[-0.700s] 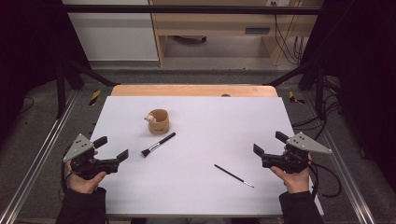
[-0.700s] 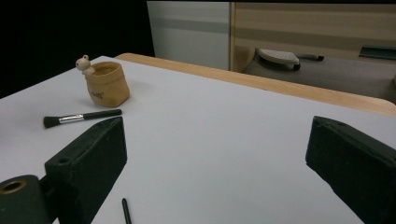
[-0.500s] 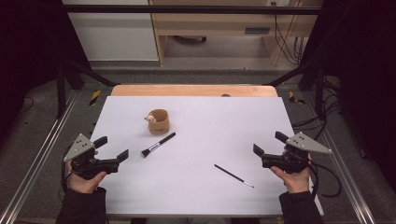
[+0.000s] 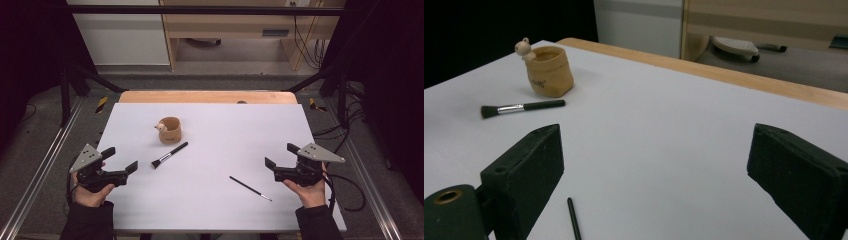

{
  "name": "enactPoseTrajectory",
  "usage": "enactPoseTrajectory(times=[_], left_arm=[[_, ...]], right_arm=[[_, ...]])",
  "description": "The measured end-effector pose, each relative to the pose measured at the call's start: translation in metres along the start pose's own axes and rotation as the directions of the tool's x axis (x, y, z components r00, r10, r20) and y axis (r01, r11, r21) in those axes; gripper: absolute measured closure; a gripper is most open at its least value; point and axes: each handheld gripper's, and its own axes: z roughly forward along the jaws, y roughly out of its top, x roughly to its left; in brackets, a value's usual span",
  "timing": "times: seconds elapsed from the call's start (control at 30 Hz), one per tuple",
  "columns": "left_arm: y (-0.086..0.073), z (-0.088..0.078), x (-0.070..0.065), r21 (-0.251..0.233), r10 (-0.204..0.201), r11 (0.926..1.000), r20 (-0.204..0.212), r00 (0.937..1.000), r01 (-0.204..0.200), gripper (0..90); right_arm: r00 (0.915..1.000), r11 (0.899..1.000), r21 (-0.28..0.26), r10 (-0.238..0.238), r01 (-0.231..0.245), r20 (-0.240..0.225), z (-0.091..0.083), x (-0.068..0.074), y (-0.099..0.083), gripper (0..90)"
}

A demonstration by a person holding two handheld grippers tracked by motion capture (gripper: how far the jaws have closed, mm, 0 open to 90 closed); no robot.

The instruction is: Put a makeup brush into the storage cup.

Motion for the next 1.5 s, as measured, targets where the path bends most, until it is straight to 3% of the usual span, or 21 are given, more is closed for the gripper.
enactPoseTrajectory(times=[0.4,0.73,0.77,0.83,0.93,0.97,1.0,1.07,1.1,1.13,1.17,1.23,1.4,1.5], left_arm=[[0.000,0.004,-0.004,0.014,0.012,0.9998,0.006,0.9999,-0.012,4.0],[0.000,0.005,-0.007,0.021,0.026,0.9994,0.011,0.9996,-0.027,4.3],[0.000,0.006,-0.008,0.026,0.035,0.9990,0.010,0.9993,-0.035,4.3],[0.000,0.006,-0.008,0.027,0.037,0.9989,0.010,0.9993,-0.037,4.3],[0.000,0.006,-0.008,0.026,0.034,0.9991,0.013,0.9993,-0.034,4.3],[0.000,0.007,-0.008,0.028,0.034,0.9990,0.013,0.9993,-0.034,4.3],[0.000,0.007,-0.008,0.028,0.034,0.9990,0.011,0.9994,-0.034,4.3],[0.000,0.007,-0.009,0.028,0.033,0.9990,0.013,0.9994,-0.034,4.3],[0.000,0.007,-0.009,0.027,0.036,0.9990,0.012,0.9993,-0.036,4.3],[0.000,0.007,-0.010,0.027,0.039,0.9989,0.013,0.9991,-0.040,4.4],[0.000,0.007,-0.010,0.027,0.039,0.9989,0.013,0.9991,-0.040,4.4],[0.000,0.007,-0.010,0.029,0.041,0.9987,0.014,0.9991,-0.041,4.4],[0.000,0.007,-0.010,0.032,0.039,0.9987,0.014,0.9991,-0.040,4.4],[0.000,0.007,-0.010,0.031,0.038,0.9988,0.017,0.9991,-0.038,4.6]], right_arm=[[0.9983,0.992,0.118,-0.034,0.039,-0.047,0.023,0.020,-0.007,10.7],[0.9949,0.972,0.222,-0.067,0.082,-0.075,0.040,0.032,-0.016,12.5],[0.9943,0.964,0.249,-0.073,0.090,-0.078,0.042,0.034,-0.018,13.3],[0.9924,0.959,0.260,-0.090,0.109,-0.083,0.044,0.034,-0.020,13.6],[0.9934,0.954,0.282,-0.079,0.100,-0.083,0.046,0.035,-0.022,14.2],[0.9930,0.950,0.293,-0.085,0.105,-0.082,0.047,0.036,-0.024,14.2],[0.9919,0.939,0.322,-0.097,0.118,-0.082,0.050,0.037,-0.026,14.6],[0.9897,0.930,0.341,-0.113,0.136,-0.088,0.053,0.037,-0.028,15.5],[0.9897,0.930,0.341,-0.113,0.136,-0.088,0.053,0.037,-0.028,15.5],[0.9882,0.920,0.362,-0.121,0.147,-0.093,0.056,0.039,-0.031,16.5],[0.9882,0.920,0.362,-0.121,0.147,-0.093,0.056,0.039,-0.031,16.5],[0.9852,0.904,0.394,-0.139,0.167,-0.101,0.060,0.041,-0.035,17.9],[0.9788,0.874,0.442,-0.173,0.204,-0.111,0.067,0.047,-0.041,22.1],[0.9795,0.862,0.466,-0.163,0.200,-0.118,0.071,0.048,-0.044,25.9]])
